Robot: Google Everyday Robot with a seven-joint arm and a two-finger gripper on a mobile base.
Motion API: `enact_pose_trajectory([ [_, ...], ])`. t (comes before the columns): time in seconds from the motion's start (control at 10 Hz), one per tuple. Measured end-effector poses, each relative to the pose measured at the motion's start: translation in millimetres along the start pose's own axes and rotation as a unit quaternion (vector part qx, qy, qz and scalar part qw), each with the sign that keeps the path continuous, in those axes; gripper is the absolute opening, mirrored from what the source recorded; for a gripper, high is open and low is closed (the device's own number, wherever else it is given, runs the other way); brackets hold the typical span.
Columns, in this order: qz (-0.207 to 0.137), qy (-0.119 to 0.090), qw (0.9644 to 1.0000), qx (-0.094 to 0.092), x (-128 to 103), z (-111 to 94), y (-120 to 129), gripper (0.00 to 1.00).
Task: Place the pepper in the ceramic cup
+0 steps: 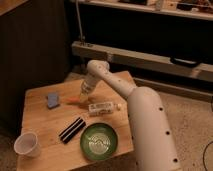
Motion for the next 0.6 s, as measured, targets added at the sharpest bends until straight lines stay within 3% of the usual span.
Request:
enact_pose_trajectory([
  [0.2, -0.049, 0.044, 0.9978, 0.012, 30.8, -35.7, -25.4, 0.20],
  [0.3, -0.076, 0.064, 0.9948, 0.022, 47.2, -49.5, -42.1, 0.20],
  [0.4, -0.106, 0.085, 0.9901, 0.037, 66.6, -57.5, -63.7, 0.20],
  [0.6, -0.171, 0.124, 0.9739, 0.084, 100.1, -57.1, -114.5, 0.20],
])
